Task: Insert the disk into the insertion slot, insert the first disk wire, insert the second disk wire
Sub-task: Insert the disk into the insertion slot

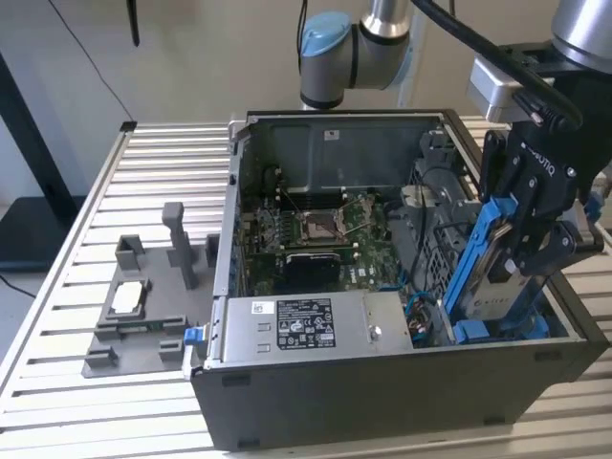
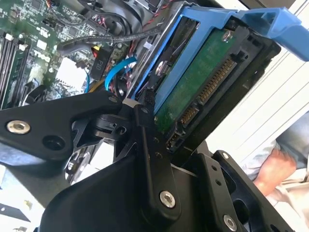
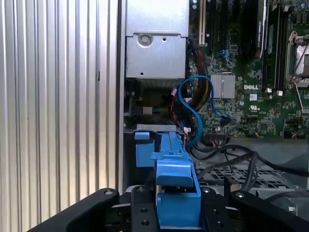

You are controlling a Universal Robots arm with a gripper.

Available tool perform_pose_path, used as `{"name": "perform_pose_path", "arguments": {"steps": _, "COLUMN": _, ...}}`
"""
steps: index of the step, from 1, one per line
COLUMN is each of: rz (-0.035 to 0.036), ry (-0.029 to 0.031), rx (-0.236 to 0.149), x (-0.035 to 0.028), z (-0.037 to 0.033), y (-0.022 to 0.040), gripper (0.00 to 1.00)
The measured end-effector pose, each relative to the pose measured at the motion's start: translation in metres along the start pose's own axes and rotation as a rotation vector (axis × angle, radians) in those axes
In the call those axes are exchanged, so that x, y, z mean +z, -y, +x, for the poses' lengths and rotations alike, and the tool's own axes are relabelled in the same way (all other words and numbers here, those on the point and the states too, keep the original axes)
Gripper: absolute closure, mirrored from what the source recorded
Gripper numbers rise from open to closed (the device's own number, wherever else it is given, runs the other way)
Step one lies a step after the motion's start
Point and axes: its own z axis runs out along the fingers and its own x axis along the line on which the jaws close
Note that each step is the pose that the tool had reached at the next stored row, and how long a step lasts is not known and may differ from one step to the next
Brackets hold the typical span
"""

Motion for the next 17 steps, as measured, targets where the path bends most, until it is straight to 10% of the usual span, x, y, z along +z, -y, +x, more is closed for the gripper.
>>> {"name": "perform_pose_path", "arguments": {"steps": 17, "rz": 0.0, "ry": 0.0, "rx": 0.0, "x": 0.0011, "z": 0.0, "y": 0.0, "gripper": 0.53}}
